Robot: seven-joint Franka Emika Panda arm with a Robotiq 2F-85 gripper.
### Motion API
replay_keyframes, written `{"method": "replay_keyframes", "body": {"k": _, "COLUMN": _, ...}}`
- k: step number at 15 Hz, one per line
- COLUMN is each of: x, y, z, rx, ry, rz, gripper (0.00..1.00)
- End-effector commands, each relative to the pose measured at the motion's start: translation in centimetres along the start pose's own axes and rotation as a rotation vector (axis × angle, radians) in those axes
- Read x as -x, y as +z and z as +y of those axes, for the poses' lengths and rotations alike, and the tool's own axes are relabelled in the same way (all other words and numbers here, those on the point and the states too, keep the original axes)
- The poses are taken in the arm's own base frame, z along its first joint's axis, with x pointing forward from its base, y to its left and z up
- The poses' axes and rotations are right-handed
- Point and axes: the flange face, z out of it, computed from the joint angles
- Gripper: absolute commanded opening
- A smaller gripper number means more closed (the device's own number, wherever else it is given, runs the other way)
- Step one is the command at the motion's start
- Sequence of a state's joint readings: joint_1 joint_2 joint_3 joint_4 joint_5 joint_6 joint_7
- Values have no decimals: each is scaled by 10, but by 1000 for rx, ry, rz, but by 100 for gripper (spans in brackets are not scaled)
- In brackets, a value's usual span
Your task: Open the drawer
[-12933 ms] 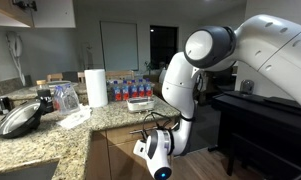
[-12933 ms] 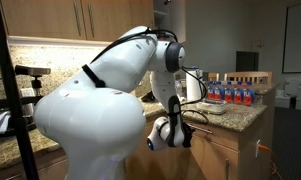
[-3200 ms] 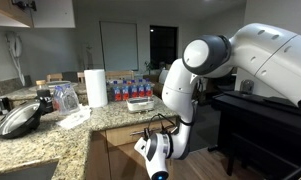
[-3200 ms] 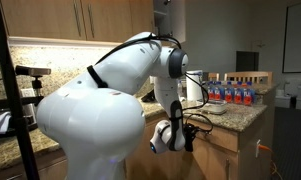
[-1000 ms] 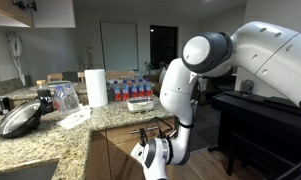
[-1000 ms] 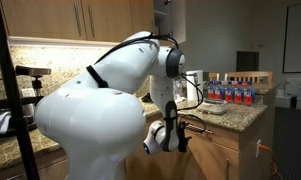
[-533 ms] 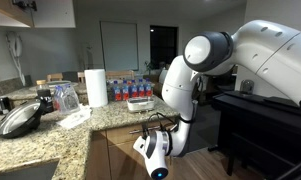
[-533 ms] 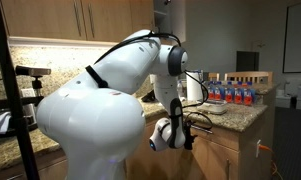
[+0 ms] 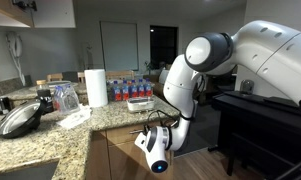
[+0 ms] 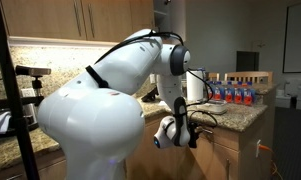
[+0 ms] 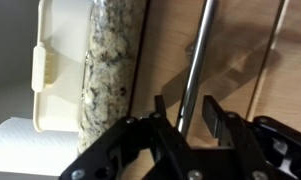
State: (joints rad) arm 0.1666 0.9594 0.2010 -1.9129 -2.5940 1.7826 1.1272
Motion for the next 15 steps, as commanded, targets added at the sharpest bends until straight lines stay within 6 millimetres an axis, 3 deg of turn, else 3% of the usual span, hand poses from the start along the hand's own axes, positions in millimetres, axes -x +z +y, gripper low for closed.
{"method": "replay_keyframes", "body": {"k": 1, "x": 1, "y": -7, "z": 0, "rx": -40, "ry": -46, "rz": 12, "gripper": 15}}
{"method": "replay_keyframes", "body": {"k": 4, "x": -1, "y": -9, "z": 1, "rx": -30, "ry": -47, "rz": 14, "gripper": 7}}
{"method": "replay_keyframes", "body": {"k": 15, "x": -8, "y": -26, "z": -4, "rx": -19, "ry": 8, "rz": 49, "gripper": 11}}
